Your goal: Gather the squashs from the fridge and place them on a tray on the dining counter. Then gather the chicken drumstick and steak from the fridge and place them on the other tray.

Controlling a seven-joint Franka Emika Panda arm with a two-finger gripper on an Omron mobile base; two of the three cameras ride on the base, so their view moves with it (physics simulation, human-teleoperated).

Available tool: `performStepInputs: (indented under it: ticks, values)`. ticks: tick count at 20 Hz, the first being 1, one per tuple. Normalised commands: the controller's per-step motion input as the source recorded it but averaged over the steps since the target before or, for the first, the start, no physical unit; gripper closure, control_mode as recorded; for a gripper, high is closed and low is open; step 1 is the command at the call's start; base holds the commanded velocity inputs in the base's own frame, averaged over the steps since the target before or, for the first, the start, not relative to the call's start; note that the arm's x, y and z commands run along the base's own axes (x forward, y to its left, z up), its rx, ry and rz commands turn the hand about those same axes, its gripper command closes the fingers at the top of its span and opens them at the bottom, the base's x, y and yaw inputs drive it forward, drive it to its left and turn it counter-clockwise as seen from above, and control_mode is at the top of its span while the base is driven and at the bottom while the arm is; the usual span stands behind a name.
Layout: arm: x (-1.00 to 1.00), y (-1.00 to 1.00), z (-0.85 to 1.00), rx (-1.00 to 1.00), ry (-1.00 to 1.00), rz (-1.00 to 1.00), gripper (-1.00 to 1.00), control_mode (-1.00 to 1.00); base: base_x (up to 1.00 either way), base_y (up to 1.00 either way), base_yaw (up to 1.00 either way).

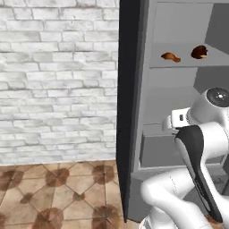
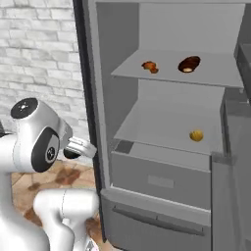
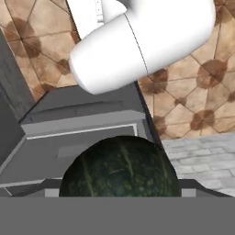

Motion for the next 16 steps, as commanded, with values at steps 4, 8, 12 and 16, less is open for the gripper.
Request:
performStepInputs:
  ticks: [4, 8, 12, 16]
  values:
    - [0.00, 0.00, 0.00, 0.00, 0.00, 0.00, 1.00, 1.00, -0.28, 0.99, 0.43]
    - [0.00, 0.00, 0.00, 0.00, 0.00, 0.00, 1.00, 1.00, -0.16, 0.95, 0.46]
    - [0.00, 0.00, 0.00, 0.00, 0.00, 0.00, 1.00, 1.00, -0.01, 0.89, 0.43]
    - [0.00, 0.00, 0.00, 0.00, 0.00, 0.00, 1.00, 1.00, 0.19, 0.35, 0.35]
